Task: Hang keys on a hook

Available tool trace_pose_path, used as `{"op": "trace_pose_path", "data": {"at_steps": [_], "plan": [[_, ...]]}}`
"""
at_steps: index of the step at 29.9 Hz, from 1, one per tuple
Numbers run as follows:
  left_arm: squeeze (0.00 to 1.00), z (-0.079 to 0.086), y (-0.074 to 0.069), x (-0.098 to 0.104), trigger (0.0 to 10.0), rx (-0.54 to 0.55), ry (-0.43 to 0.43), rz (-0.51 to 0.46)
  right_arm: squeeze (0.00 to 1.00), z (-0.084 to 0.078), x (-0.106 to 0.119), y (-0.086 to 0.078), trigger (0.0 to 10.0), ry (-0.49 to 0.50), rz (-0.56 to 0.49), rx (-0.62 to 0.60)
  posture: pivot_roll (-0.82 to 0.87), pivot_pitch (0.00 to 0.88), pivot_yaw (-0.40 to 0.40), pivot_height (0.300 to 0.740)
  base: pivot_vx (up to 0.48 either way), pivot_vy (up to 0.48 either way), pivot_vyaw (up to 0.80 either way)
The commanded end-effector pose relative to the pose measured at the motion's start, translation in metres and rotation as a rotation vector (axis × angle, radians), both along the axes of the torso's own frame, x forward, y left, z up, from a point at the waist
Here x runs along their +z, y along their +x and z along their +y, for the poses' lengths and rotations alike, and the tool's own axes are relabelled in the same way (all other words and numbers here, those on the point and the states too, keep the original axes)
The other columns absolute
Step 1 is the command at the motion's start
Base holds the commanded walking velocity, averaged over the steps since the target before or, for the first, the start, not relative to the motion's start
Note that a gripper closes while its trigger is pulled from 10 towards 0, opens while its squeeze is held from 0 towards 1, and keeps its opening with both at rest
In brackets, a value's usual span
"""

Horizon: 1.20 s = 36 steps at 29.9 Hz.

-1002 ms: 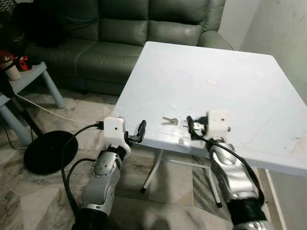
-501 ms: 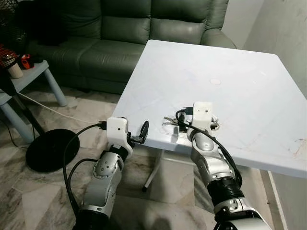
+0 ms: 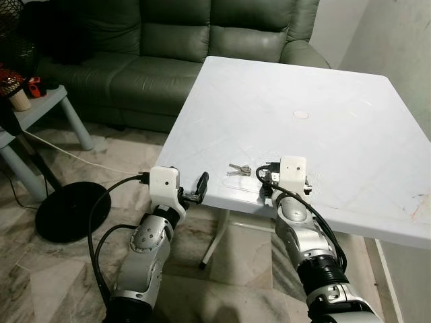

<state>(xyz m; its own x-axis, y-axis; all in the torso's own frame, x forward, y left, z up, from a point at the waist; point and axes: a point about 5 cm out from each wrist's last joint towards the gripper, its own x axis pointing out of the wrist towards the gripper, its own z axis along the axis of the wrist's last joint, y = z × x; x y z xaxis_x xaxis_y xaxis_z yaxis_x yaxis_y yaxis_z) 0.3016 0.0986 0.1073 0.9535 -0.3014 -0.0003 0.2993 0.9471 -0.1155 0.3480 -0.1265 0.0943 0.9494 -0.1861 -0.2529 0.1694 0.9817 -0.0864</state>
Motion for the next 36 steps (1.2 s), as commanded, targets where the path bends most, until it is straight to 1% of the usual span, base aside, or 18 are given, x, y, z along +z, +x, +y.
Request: {"op": "trace_pose_path", "data": {"at_steps": [1,2,13,14,15,16,17,18,21,22,23,24,25,26,31,32,35,36], "plan": [[0.0,-0.003,0.001,0.005,10.0,-0.008,-0.001,-0.013,0.0,-0.004,-0.003,-0.002,1.3,0.01,0.009,-0.015,-0.02,0.051,-0.042,0.732,0.0,0.0,0.0],[0.0,-0.003,0.001,0.005,10.0,-0.008,-0.001,-0.013,0.0,-0.004,-0.003,-0.002,10.0,0.019,0.016,-0.016,-0.01,0.05,-0.043,0.732,0.0,0.0,0.0],[0.0,-0.003,0.001,0.005,10.0,-0.004,0.001,-0.013,0.0,0.004,-0.006,-0.002,9.8,0.092,0.042,-0.043,-0.01,0.038,-0.045,0.732,0.0,0.0,0.0],[0.0,-0.003,0.001,0.005,10.0,-0.003,0.001,-0.013,0.0,0.005,-0.006,-0.002,8.0,0.122,0.05,-0.05,-0.01,0.036,-0.044,0.732,0.0,0.0,0.0],[0.0,-0.004,0.001,0.005,10.0,-0.004,0.001,-0.014,0.0,0.006,-0.007,-0.002,7.3,0.164,0.064,-0.059,-0.01,0.034,-0.044,0.732,0.0,0.0,0.0],[0.0,-0.004,0.001,0.005,10.0,-0.004,0.001,-0.015,0.0,0.007,-0.006,-0.001,4.5,0.174,0.052,-0.062,-0.01,0.032,-0.044,0.732,0.0,0.0,0.0],[0.0,-0.004,0.001,0.005,10.0,-0.005,0.001,-0.015,0.0,0.007,-0.005,-0.001,4.5,0.179,0.042,-0.063,-0.01,0.032,-0.044,0.732,0.0,0.0,0.0],[0.0,-0.005,0.002,0.005,10.0,-0.006,0.001,-0.016,0.0,0.008,-0.004,-0.001,1.3,0.176,0.039,-0.059,-0.01,0.032,-0.044,0.732,0.0,0.0,0.0],[0.0,-0.005,0.002,0.005,10.0,-0.007,0.001,-0.016,0.0,0.009,-0.004,-0.001,1.6,0.178,0.044,-0.055,-0.01,0.028,-0.044,0.732,0.0,0.0,0.0],[0.0,-0.005,0.002,0.006,10.0,-0.006,0.001,-0.017,0.0,0.009,-0.002,-0.001,0.0,0.161,0.023,-0.059,-0.01,0.028,-0.044,0.732,0.0,0.0,0.0],[0.0,-0.005,0.002,0.006,10.0,-0.007,0.001,-0.018,0.0,0.01,-0.001,-0.001,4.0,0.164,0.024,-0.058,-0.01,0.028,-0.043,0.732,0.0,0.0,0.0],[0.0,-0.005,0.002,0.006,10.0,-0.007,0.001,-0.018,0.0,0.01,-0.001,-0.001,4.0,0.164,0.024,-0.058,-0.01,0.028,-0.043,0.732,0.0,0.0,0.0],[0.0,-0.005,0.002,0.006,10.0,-0.007,0.001,-0.018,0.0,0.011,-0.003,-0.001,5.7,0.176,0.039,-0.055,-0.01,0.028,-0.044,0.732,0.0,0.0,0.0],[0.0,-0.005,0.002,0.006,10.0,-0.008,0.001,-0.018,0.0,0.011,-0.003,-0.001,6.6,0.176,0.037,-0.054,-0.01,0.029,-0.043,0.732,0.0,0.0,0.0],[0.0,-0.005,0.002,0.006,10.0,-0.006,-0.002,-0.017,0.0,0.01,-0.002,0.0,5.5,0.192,0.038,-0.059,-0.01,0.031,-0.044,0.732,0.0,0.0,0.0],[0.0,-0.006,0.002,0.006,10.0,-0.006,-0.003,-0.016,0.0,0.01,-0.002,0.0,8.0,0.19,0.038,-0.059,-0.01,0.032,-0.044,0.732,0.0,0.0,0.0],[0.0,-0.006,0.002,0.006,10.0,-0.006,-0.003,-0.016,0.0,0.01,-0.001,0.001,8.0,0.198,0.031,-0.056,-0.01,0.033,-0.044,0.732,0.0,0.0,0.0],[0.0,-0.006,0.002,0.006,10.0,-0.006,-0.003,-0.016,0.0,0.01,-0.001,0.001,9.8,0.193,0.03,-0.055,-0.01,0.033,-0.044,0.732,0.0,0.0,0.0]]}}
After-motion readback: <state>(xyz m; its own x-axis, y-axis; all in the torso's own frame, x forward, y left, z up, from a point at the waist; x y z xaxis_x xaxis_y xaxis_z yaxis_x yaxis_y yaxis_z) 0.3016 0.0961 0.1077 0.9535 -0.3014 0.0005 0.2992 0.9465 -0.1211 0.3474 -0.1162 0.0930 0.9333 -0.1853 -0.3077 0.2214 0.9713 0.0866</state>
